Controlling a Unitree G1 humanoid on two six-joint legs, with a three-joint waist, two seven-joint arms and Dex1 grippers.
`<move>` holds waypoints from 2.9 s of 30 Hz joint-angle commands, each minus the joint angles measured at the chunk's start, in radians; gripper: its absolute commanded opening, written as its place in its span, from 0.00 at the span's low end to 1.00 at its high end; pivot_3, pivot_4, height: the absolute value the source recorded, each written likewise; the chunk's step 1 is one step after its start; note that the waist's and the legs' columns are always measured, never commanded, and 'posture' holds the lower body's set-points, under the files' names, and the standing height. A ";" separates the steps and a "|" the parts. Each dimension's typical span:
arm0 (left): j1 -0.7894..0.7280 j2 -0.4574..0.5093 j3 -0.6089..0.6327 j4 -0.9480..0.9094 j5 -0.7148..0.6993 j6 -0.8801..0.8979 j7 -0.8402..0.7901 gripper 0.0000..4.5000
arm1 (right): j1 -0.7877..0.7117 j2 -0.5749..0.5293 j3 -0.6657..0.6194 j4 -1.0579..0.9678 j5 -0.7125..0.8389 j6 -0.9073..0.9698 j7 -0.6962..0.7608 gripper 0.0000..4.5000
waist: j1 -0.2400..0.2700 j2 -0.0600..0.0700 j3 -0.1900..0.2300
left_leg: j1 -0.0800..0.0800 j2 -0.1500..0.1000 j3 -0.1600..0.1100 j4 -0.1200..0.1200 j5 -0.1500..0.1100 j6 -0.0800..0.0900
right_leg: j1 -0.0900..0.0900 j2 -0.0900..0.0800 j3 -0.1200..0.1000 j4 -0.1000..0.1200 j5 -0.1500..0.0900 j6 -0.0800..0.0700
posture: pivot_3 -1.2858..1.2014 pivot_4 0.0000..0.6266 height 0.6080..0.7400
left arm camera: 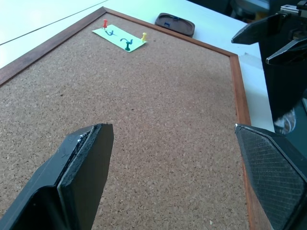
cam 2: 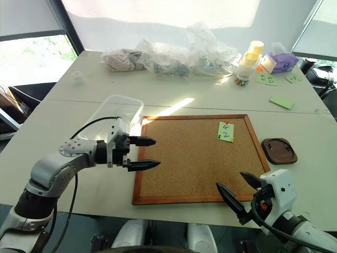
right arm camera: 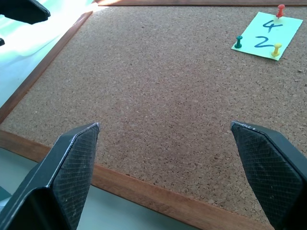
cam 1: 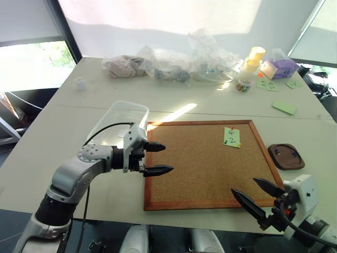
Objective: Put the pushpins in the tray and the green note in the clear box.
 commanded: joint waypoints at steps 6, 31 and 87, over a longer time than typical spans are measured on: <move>-0.023 -0.002 0.007 0.003 0.000 -0.030 -0.008 0.99 | 0.011 0.012 -0.014 -0.036 -0.005 -0.026 0.001 1.00 | 0.000 0.000 0.000 | 0.000 0.000 0.000 0.000 0.000 0.000 | 0.000 -0.001 0.000 0.000 -0.001 -0.001 | 0.52 0.24 1.00; -0.159 -0.018 0.000 0.153 0.018 -0.087 -0.092 0.42 | -0.036 0.036 -0.022 -0.023 -0.019 -0.034 -0.038 1.00 | 0.000 0.000 0.000 | -0.001 0.000 0.000 -0.002 0.000 0.000 | 0.000 -0.003 -0.002 -0.005 -0.001 -0.001 | 0.52 0.24 1.00; -0.218 -0.321 -0.345 0.647 0.592 -0.492 0.000 0.00 | -1.138 0.178 0.284 0.954 -0.516 0.008 -0.229 0.00 | 0.001 0.003 0.000 | 0.000 -0.002 0.000 -0.001 -0.001 0.001 | 0.005 -0.001 -0.002 -0.008 0.004 0.005 | 0.52 0.24 1.00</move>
